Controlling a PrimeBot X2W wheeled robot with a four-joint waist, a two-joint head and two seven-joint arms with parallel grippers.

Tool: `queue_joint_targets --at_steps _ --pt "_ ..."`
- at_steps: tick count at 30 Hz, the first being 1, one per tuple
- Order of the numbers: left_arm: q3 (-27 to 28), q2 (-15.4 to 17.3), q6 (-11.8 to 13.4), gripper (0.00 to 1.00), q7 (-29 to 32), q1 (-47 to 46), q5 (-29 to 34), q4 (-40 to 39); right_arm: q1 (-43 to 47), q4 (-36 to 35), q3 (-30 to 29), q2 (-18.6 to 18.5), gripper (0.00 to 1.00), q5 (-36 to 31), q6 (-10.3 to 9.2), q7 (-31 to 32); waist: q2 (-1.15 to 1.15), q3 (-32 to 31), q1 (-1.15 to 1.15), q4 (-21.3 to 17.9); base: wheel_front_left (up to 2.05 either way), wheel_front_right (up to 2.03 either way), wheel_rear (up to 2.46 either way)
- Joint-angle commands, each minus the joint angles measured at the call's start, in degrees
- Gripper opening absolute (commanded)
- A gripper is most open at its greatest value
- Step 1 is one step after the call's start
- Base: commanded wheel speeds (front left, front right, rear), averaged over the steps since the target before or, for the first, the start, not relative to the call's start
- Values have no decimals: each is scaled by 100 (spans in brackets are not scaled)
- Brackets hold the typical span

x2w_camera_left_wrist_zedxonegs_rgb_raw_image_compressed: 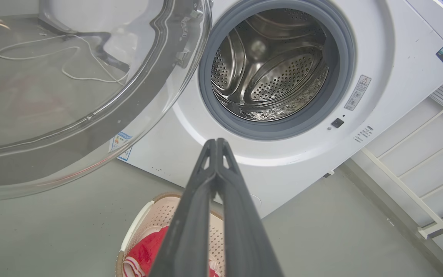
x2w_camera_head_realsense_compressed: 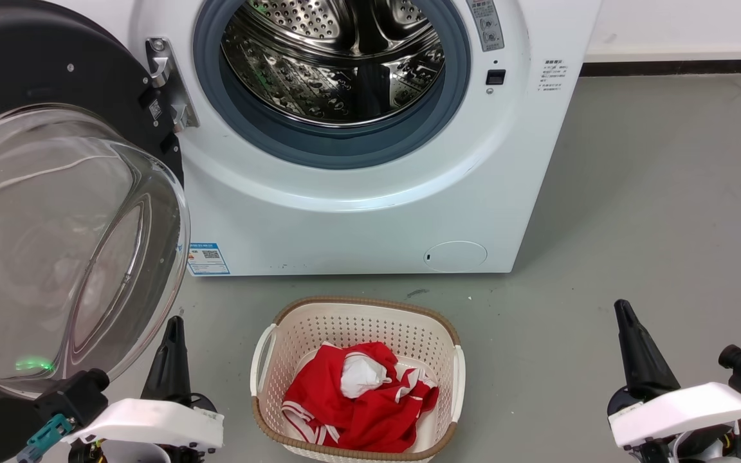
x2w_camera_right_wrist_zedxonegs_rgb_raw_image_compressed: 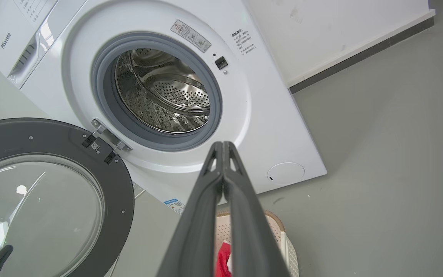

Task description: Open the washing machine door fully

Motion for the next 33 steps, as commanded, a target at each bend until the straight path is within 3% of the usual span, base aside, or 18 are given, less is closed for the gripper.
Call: queue_joint_targets --at_steps 1,33 --pt "35 -3 -26 0 45 -176 -220 -46 -188 -42 -20 -53 0 242 0 22 0 -3 0 1 0 0 0" --pt "232 -73 -233 0 636 -370 -2560 278 -378 335 -166 -96 0 2654 0 354 0 -64 0 21 0 0 0"
